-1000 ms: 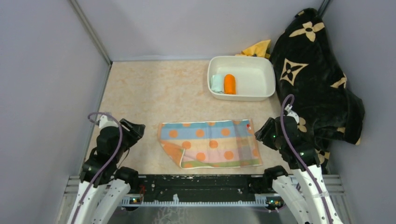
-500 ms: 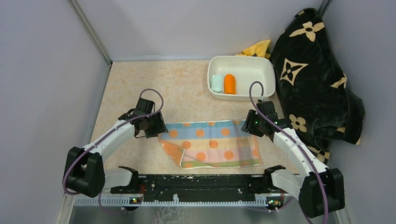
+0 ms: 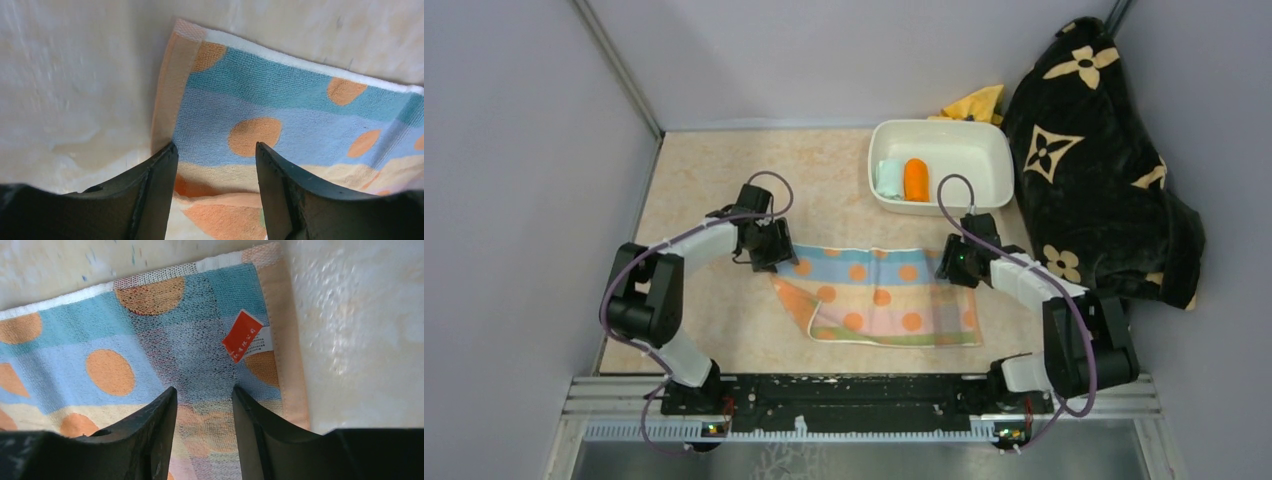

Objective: Roll the towels
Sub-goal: Flatten out the towel at the center of the board.

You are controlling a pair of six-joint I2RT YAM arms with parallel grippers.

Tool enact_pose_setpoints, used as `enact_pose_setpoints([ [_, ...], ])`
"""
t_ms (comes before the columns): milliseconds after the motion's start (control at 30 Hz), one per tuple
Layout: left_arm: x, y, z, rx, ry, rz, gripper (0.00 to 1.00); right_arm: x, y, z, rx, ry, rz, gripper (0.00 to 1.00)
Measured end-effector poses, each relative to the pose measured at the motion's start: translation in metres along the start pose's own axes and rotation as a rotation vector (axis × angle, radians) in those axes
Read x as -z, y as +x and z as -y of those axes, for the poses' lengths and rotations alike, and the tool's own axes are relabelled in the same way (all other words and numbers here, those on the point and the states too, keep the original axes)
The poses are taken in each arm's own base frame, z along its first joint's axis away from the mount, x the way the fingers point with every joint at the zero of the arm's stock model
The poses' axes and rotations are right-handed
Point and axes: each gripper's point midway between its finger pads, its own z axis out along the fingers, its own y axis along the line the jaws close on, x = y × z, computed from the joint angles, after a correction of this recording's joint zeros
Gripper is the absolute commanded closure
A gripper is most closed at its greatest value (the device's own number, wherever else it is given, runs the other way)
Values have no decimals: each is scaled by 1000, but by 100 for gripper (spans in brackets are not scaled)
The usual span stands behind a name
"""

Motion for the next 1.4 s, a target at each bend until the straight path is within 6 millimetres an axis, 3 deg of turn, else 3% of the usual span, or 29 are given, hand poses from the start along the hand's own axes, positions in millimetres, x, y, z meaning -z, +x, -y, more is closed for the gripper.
enact_pose_setpoints([
  [167,-10,-37,6,-19,-27,51,31,-9,-26,5,-28,29,53,52],
  [300,-4,-42,3,-69,-91,87,30,-5,-29,6,-11,30,54,50],
  [400,15,-33,15,-158,-145,133,30,10,-30,1,8,-1,67,48],
  [567,44,4,73,-359,-138,185,34,38,-39,-12,35,-73,132,46],
  [633,45,20,82,-410,-164,181,36,44,-40,-15,42,-87,148,45],
  [767,34,49,76,-495,-276,133,40,44,-30,-12,51,-94,131,45],
  [900,16,65,65,-576,-417,98,41,37,-9,-6,56,-91,74,45],
  [1200,5,68,61,-638,-524,111,48,31,10,0,57,-92,28,45],
  [1400,16,69,33,-573,-640,139,53,27,20,7,53,-75,4,45],
])
